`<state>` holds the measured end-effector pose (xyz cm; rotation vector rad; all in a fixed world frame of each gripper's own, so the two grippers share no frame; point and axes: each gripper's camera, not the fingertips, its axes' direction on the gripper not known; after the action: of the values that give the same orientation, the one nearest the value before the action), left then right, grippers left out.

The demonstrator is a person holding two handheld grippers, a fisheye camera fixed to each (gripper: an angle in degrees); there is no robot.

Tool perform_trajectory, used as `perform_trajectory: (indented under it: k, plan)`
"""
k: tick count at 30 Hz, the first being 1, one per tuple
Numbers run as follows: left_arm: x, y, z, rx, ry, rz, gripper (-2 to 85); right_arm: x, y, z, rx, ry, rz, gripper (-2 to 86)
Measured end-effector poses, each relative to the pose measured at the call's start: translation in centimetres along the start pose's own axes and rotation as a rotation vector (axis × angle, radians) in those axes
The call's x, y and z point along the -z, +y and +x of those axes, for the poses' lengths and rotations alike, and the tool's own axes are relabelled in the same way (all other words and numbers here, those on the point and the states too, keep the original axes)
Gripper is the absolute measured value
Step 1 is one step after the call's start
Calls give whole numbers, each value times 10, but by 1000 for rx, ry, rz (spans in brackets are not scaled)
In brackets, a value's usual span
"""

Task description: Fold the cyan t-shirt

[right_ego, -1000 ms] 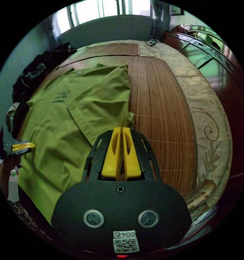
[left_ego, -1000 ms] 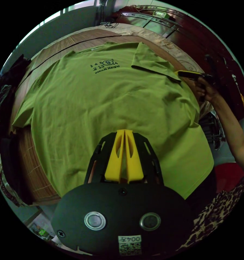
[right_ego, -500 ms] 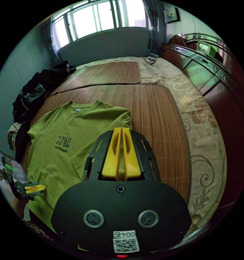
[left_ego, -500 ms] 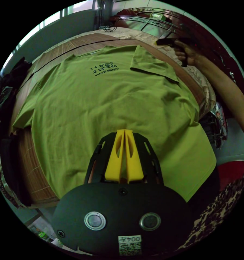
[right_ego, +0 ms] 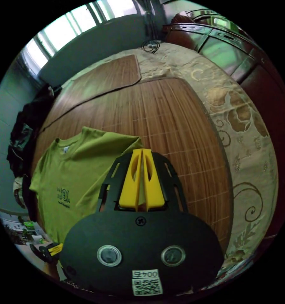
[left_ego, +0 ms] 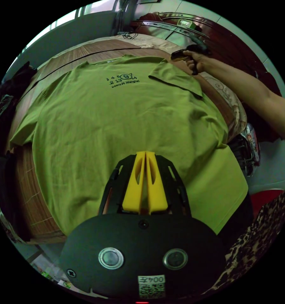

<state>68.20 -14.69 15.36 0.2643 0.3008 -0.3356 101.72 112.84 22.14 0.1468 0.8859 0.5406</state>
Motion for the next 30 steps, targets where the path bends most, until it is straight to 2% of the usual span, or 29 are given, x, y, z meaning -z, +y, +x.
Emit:
perform_trajectory:
  k: [7,10,13,18,21,27,30]
  plan:
    - [7,-22,3,-13,19,41,8,66,117,23,32,-104,112,-1]
    - [30,-79,12,-76,16,198,7,64,158,28,47,-62,105,23]
    - [24,-138,28,-153,-18,240,6,55,179,31,12,-129,77,50]
    - [-47,-266,62,-242,-25,160,7,50,192,-4,133,-121,81,52]
    - [-85,-315,72,-223,8,104,8,42,196,-21,180,9,37,50]
    - [-117,-361,87,-251,53,125,9,58,211,-13,173,45,109,53]
    - [-133,-377,98,-314,16,94,8,60,211,-5,195,39,112,92]
